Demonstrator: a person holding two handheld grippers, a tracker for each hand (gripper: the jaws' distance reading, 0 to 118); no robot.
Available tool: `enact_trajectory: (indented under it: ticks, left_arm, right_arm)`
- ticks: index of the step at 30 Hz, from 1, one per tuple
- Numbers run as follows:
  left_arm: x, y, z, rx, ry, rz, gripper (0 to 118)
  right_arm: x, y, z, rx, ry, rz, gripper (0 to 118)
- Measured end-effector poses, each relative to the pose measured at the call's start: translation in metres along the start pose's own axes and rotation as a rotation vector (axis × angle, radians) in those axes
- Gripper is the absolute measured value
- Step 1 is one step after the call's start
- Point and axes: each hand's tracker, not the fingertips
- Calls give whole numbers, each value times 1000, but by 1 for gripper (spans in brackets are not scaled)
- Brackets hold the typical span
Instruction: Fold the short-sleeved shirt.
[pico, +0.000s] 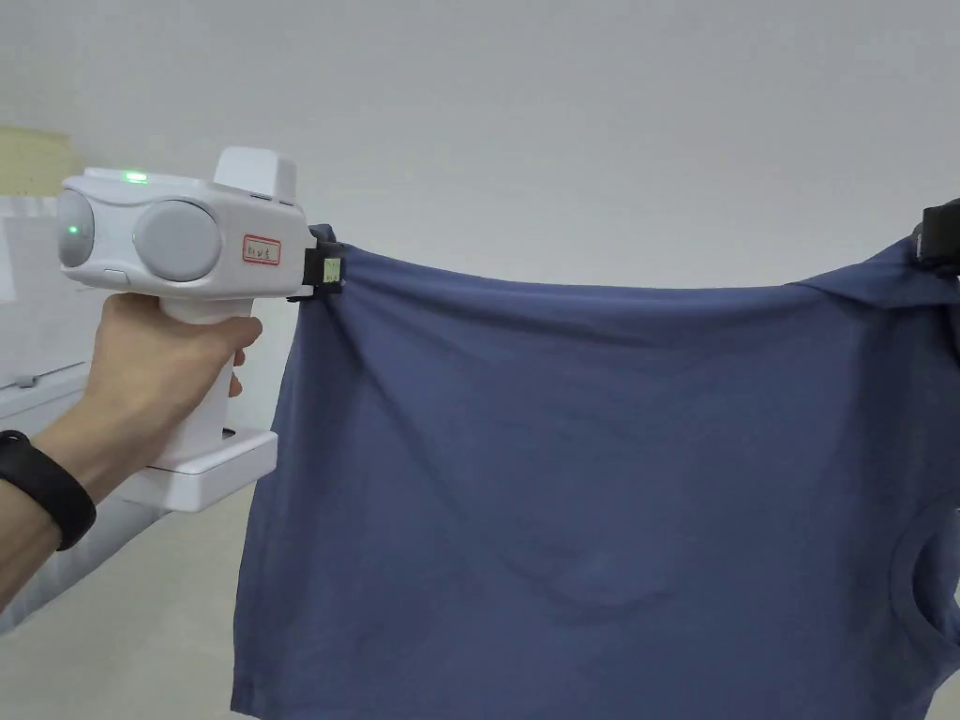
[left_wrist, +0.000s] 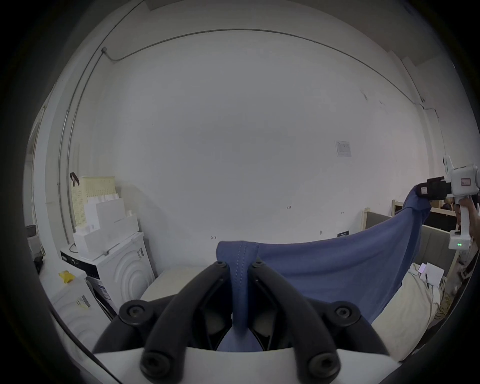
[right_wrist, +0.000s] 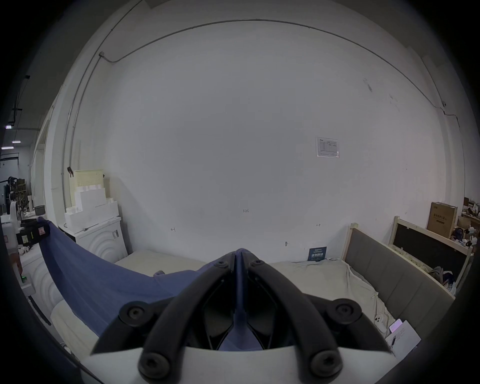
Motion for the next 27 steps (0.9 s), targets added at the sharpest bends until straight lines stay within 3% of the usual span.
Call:
enact_trajectory:
  ticks: [15,27]
  left_arm:
    - [-1,7,-39,-7,23,-11,7]
    - [8,50,-167,-26,91,-23,7]
  right_arm:
    - [3,11,-45,2,-34,6,3]
    - [-2,74,-155,35,-131,16,3]
